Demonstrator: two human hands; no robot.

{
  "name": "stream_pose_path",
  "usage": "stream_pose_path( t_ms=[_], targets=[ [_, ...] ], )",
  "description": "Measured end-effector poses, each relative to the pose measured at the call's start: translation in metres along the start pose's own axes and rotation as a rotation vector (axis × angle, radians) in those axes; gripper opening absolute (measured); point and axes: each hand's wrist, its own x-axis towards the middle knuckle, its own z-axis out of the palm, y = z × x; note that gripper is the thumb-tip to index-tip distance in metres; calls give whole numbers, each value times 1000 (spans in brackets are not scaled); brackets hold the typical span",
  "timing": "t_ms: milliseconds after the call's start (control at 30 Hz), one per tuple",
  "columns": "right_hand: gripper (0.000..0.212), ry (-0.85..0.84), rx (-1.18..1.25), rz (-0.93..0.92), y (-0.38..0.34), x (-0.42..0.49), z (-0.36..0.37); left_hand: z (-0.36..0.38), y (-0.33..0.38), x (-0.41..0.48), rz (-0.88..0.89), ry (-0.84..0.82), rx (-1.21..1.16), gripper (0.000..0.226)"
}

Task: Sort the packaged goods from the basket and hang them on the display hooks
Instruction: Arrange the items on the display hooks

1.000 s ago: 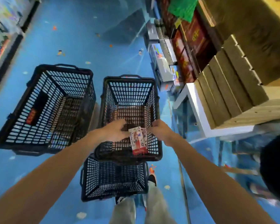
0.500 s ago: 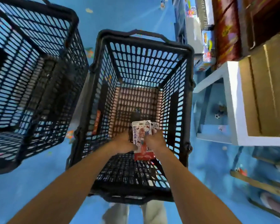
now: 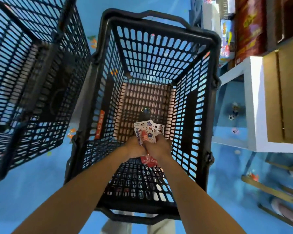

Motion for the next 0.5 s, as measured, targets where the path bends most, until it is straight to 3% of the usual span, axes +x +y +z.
stream_pose_path(
  t_ms=[267, 500],
  targets=[
    [102, -8, 84, 41, -2, 3, 13, -5, -3, -2, -69, 29, -136, 57],
    [96, -42, 81, 35, 0, 1, 7, -2, 11, -11, -64, 73, -143, 43]
  ],
)
